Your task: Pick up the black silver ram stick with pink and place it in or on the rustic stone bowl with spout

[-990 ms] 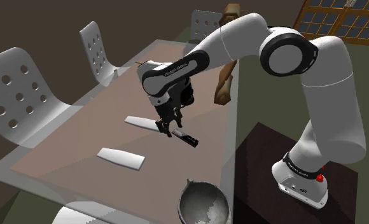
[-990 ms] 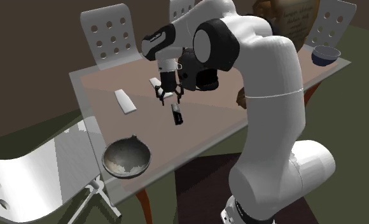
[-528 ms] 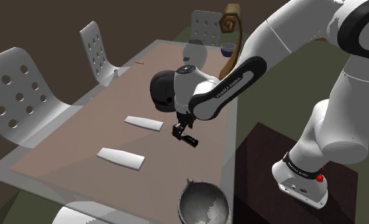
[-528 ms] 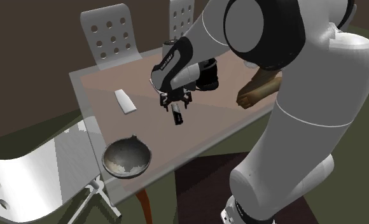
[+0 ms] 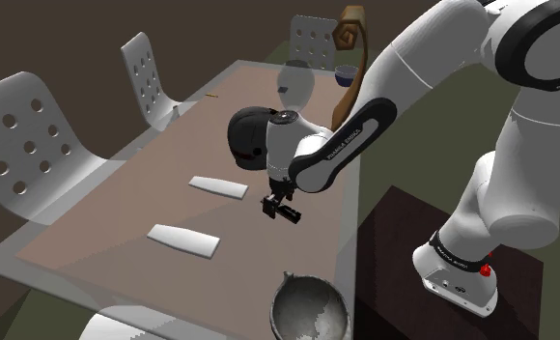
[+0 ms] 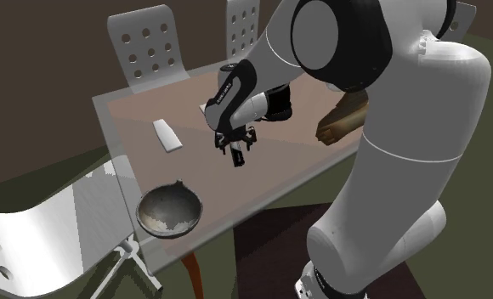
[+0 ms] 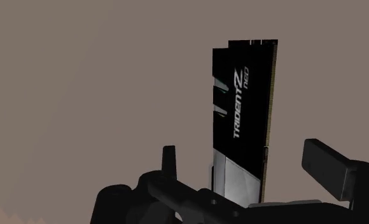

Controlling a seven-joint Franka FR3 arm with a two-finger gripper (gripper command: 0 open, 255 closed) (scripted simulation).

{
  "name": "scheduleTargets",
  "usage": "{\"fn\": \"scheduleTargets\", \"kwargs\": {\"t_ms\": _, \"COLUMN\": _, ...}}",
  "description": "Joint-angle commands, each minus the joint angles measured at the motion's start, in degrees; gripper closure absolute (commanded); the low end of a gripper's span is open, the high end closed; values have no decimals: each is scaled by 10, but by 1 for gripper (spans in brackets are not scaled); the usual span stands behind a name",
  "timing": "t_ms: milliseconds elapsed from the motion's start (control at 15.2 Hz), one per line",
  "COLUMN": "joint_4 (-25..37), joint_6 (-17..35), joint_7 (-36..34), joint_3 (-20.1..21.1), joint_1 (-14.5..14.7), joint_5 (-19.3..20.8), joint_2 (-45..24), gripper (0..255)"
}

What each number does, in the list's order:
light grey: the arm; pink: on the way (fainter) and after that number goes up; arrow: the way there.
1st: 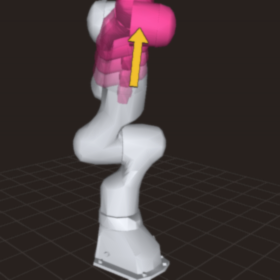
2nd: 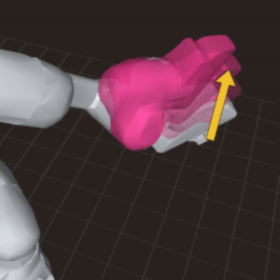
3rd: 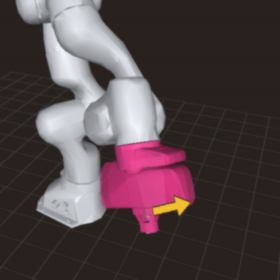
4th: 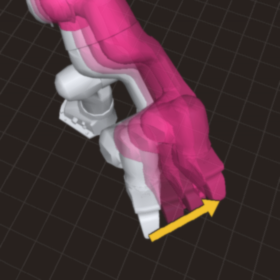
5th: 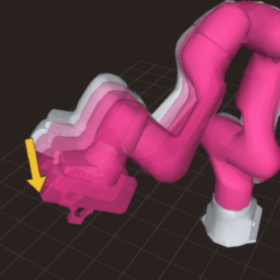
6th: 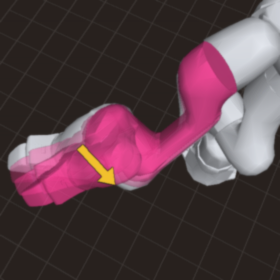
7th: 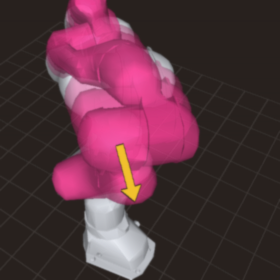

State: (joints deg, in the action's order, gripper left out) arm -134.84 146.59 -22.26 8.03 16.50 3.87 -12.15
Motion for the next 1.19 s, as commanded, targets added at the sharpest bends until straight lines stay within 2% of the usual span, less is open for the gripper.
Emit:
{"fn": "scheduleTargets", "kwargs": {"t_ms": 0, "joint_4": 0, "joint_6": 1, "joint_7": 0, "joint_3": 0, "joint_1": 0, "joint_5": 0, "joint_2": -1, "gripper": 0}}
{"fn": "scheduleTargets", "kwargs": {"t_ms": 198, "joint_4": 0, "joint_6": 1, "joint_7": 0, "joint_3": 0, "joint_1": 0, "joint_5": 0, "joint_2": 0, "gripper": 0}}
{"fn": "scheduleTargets", "kwargs": {"t_ms": 264, "joint_4": 0, "joint_6": 1, "joint_7": 0, "joint_3": 0, "joint_1": 0, "joint_5": 0, "joint_2": 0, "gripper": 255}}
{"fn": "scheduleTargets", "kwargs": {"t_ms": 792, "joint_4": -7, "joint_6": 4, "joint_7": 1, "joint_3": 0, "joint_1": -1, "joint_5": -1, "joint_2": 4, "gripper": 255}}
{"fn": "scheduleTargets", "kwargs": {"t_ms": 1122, "joint_4": 2, "joint_6": -28, "joint_7": 6, "joint_3": 3, "joint_1": -2, "joint_5": -8, "joint_2": 26, "gripper": 255}}
